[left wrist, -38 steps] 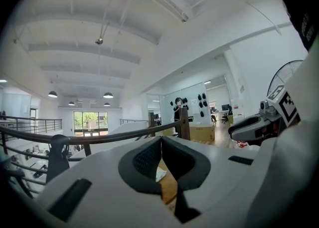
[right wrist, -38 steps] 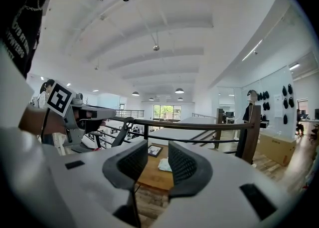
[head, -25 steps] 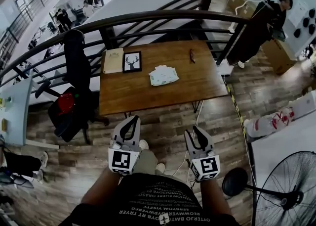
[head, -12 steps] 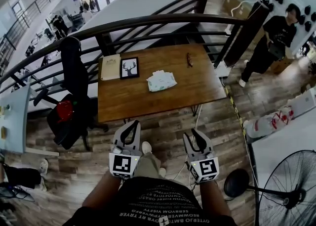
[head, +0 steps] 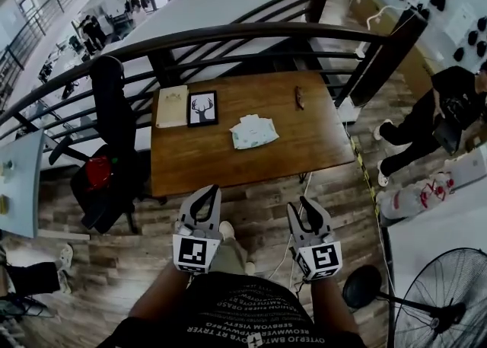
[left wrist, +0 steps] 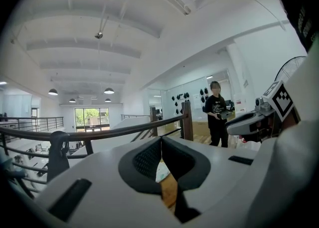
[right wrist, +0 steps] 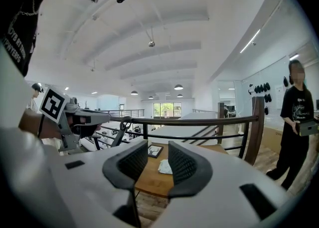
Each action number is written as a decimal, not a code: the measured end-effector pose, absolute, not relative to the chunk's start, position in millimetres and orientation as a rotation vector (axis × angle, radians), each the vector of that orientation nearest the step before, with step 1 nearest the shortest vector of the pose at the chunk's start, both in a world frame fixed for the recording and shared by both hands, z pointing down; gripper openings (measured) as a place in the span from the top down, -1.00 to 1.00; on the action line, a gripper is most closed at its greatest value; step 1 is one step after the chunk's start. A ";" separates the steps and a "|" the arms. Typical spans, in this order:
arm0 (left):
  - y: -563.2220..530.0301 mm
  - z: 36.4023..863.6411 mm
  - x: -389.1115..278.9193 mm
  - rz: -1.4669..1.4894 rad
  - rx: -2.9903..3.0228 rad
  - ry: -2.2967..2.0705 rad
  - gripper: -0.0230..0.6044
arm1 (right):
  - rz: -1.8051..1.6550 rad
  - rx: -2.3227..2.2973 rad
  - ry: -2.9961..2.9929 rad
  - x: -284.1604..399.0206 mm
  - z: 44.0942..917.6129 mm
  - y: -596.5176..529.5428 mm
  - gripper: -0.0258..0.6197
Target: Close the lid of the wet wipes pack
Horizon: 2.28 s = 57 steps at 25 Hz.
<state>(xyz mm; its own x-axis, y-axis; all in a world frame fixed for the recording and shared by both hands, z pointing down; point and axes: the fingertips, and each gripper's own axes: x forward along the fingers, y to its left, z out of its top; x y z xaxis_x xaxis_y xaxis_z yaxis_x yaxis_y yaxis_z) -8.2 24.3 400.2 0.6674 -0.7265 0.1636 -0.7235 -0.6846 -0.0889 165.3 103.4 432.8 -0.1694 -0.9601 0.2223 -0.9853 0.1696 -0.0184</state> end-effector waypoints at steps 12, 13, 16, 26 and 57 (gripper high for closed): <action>-75.0 410.0 2.0 -0.330 -2.874 1.251 0.84 | 0.283 1.846 -2.281 168.8 442.0 3.5 0.50; -82.8 411.7 1.4 -0.332 -2.879 1.255 0.84 | 0.284 1.836 -2.285 167.3 442.6 -4.9 0.50; -108.1 411.1 -1.2 -0.322 -2.877 1.258 0.84 | 0.278 1.822 -2.295 163.2 441.7 -33.0 0.51; -195.9 411.9 -10.6 -0.319 -2.895 1.226 0.84 | 0.301 1.775 -2.329 140.0 442.8 -122.8 0.53; -283.0 449.7 42.6 -0.429 -2.900 1.294 0.84 | 0.421 1.642 -2.400 196.3 477.7 -227.6 0.53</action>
